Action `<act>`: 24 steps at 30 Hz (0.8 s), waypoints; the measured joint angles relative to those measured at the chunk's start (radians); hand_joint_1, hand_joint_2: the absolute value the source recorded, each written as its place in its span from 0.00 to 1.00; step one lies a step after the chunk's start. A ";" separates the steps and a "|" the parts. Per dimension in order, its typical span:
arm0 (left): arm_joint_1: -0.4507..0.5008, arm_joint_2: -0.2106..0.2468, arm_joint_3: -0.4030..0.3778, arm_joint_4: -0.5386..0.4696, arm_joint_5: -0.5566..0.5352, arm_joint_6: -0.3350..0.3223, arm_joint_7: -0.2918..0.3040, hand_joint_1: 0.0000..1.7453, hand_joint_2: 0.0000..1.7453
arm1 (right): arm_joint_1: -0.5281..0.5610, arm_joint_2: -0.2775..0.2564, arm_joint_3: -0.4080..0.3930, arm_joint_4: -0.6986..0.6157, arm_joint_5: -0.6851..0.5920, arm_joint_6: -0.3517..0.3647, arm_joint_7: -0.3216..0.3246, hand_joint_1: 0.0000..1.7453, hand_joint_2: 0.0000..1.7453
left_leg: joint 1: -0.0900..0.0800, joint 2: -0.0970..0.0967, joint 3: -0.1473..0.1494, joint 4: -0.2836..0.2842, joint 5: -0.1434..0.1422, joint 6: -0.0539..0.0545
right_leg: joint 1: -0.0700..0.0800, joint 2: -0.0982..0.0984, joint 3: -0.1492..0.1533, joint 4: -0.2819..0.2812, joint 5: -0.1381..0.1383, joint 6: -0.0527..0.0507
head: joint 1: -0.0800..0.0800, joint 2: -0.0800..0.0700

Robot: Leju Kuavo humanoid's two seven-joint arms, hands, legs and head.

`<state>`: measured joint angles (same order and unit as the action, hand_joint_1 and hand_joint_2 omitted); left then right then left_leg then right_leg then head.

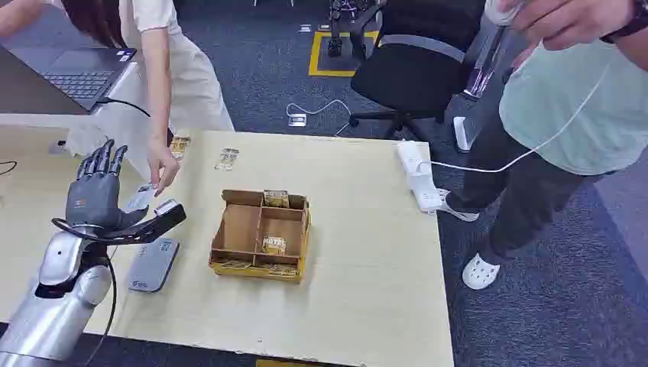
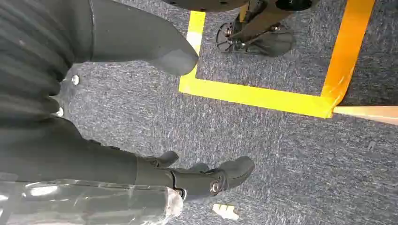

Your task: Pass the card to the sensor for recognition and then transmit it.

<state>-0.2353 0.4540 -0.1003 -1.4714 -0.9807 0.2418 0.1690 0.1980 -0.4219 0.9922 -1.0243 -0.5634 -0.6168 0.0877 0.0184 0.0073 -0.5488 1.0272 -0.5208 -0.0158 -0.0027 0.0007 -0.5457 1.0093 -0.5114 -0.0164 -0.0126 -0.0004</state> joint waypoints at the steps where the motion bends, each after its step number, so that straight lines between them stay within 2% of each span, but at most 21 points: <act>1: -0.001 0.000 0.000 0.000 0.007 -0.007 0.000 1.00 1.00 | 0.000 0.000 0.000 0.000 0.000 0.000 -0.002 0.00 1.00 | 0.000 0.000 0.000 0.000 0.000 0.000 | 0.000 0.000 0.000 0.000 0.000 0.000 | 0.000 0.000; 5: -0.003 0.003 -0.002 0.000 0.033 -0.041 -0.005 1.00 1.00 | -0.001 0.000 0.000 0.004 0.000 0.001 -0.008 0.00 1.00 | 0.000 0.000 0.000 0.000 0.000 0.000 | 0.000 0.000 0.000 0.000 0.000 0.000 | 0.000 0.000; 6: -0.004 0.004 -0.002 0.000 0.041 -0.049 -0.008 0.92 1.00 | -0.002 0.000 0.000 0.005 -0.001 0.002 -0.009 0.00 1.00 | 0.000 0.000 0.000 0.000 0.000 0.000 | 0.000 0.000 0.000 0.000 0.000 0.000 | 0.000 0.000; 7: -0.006 0.006 -0.002 0.000 0.046 -0.053 -0.010 0.47 1.00 | -0.003 0.000 0.000 0.008 -0.001 0.002 -0.010 0.00 1.00 | 0.000 0.000 0.000 0.000 0.000 0.000 | 0.000 0.000 0.000 0.000 0.000 0.000 | 0.000 0.000; 8: -0.007 0.006 -0.002 0.000 0.048 -0.054 -0.010 0.31 1.00 | -0.004 0.000 0.000 0.009 -0.001 0.002 -0.010 0.00 1.00 | 0.000 0.000 0.000 0.000 0.000 0.000 | 0.000 0.000 0.000 0.000 0.000 0.000 | 0.000 0.000; 9: -0.007 0.006 -0.002 0.000 0.049 -0.053 -0.010 0.52 1.00 | -0.005 0.000 0.000 0.011 -0.001 0.002 -0.011 0.00 1.00 | 0.000 0.000 0.000 0.000 0.000 0.000 | 0.000 0.000 0.000 0.000 0.000 0.000 | 0.000 0.000; 10: -0.008 0.006 -0.002 0.000 0.049 -0.052 -0.010 0.86 1.00 | -0.005 0.000 0.000 0.012 -0.001 0.002 -0.011 0.00 1.00 | 0.000 0.000 0.000 0.000 0.000 0.000 | 0.000 0.000 0.000 0.000 0.000 0.000 | 0.000 0.000; 11: -0.008 0.006 -0.002 0.000 0.048 -0.051 -0.009 0.86 1.00 | -0.005 0.000 0.000 0.013 0.000 0.002 -0.011 0.00 1.00 | 0.000 0.000 0.000 0.000 0.000 0.000 | 0.000 0.000 0.000 0.000 0.000 0.000 | 0.000 0.000; 12: -0.008 0.006 -0.002 0.000 0.048 -0.051 -0.007 0.95 1.00 | -0.006 0.000 0.000 0.014 0.000 0.001 -0.011 0.00 1.00 | 0.000 0.000 0.000 0.000 0.000 0.000 | 0.000 0.000 0.000 0.000 0.000 0.000 | 0.000 0.000; 18: -0.011 0.005 -0.003 0.000 0.048 -0.049 -0.006 0.96 1.00 | -0.006 0.000 0.000 0.018 0.002 0.000 -0.010 0.00 1.00 | 0.000 0.000 0.000 0.000 0.000 0.000 | 0.000 0.000 0.000 0.000 0.000 0.000 | 0.000 0.000; 19: -0.012 0.005 -0.003 0.000 0.048 -0.049 -0.007 1.00 1.00 | -0.006 0.000 0.000 0.018 0.002 0.000 -0.010 0.00 1.00 | 0.000 0.000 0.000 0.000 0.000 0.000 | 0.000 0.000 0.000 0.000 0.000 0.000 | 0.000 0.000; 24: -0.012 0.005 -0.003 0.000 0.047 -0.049 -0.007 1.00 1.00 | -0.006 0.000 0.000 0.018 0.005 0.000 -0.007 0.00 1.00 | 0.000 0.000 0.000 0.000 0.000 0.000 | 0.000 0.000 0.000 0.000 0.000 0.000 | 0.000 0.000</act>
<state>-0.2468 0.4593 -0.1034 -1.4710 -0.9338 0.1930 0.1621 0.1923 -0.4219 0.9922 -1.0063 -0.5589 -0.6172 0.0809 0.0184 0.0072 -0.5490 1.0272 -0.5209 -0.0158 -0.0027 0.0006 -0.5457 1.0093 -0.5114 -0.0165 -0.0122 -0.0004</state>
